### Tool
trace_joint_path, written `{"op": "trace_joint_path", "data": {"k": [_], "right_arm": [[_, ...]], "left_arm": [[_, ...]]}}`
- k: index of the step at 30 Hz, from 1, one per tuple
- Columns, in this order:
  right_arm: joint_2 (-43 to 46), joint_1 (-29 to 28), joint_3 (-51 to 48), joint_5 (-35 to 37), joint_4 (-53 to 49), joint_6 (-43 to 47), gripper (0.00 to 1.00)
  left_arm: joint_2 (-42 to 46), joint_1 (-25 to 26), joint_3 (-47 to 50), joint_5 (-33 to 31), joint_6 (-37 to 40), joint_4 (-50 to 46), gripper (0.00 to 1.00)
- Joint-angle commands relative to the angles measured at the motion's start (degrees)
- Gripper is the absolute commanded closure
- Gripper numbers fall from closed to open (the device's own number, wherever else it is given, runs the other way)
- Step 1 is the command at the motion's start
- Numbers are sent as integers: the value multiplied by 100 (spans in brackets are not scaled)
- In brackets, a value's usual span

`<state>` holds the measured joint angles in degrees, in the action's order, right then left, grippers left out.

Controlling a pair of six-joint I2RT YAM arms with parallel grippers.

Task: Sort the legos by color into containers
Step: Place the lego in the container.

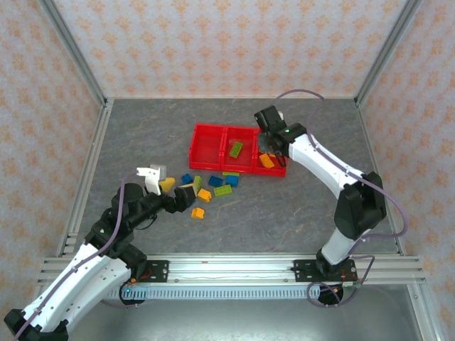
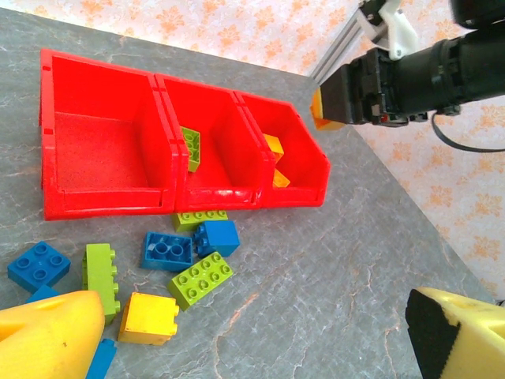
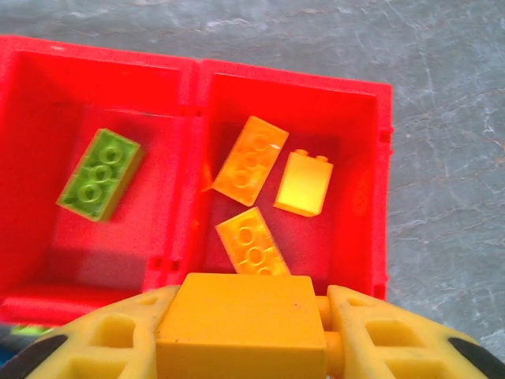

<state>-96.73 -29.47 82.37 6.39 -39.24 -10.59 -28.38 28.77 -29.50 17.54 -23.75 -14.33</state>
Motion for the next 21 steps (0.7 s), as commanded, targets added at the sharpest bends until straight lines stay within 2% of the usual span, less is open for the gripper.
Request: {"op": "trace_joint_path", "data": {"k": [1, 9, 13, 17, 21], "right_arm": [[-501, 33, 130, 237, 67, 280, 75], [-1012, 71, 382, 827, -91, 351, 74], [-1026, 68, 217, 877, -31, 338, 71], [-1071, 65, 172, 954, -92, 234, 64], [-1071, 34, 192, 961, -221, 75, 47]], "left_arm": [[-61, 6, -21, -50, -7, -8, 1], [-97, 14, -30, -13, 19, -16, 1], [-61, 8, -23, -22, 25, -7, 1], [-75, 14, -21, -14, 28, -3, 1], [-119, 10, -34, -28, 28, -25, 1]]}}
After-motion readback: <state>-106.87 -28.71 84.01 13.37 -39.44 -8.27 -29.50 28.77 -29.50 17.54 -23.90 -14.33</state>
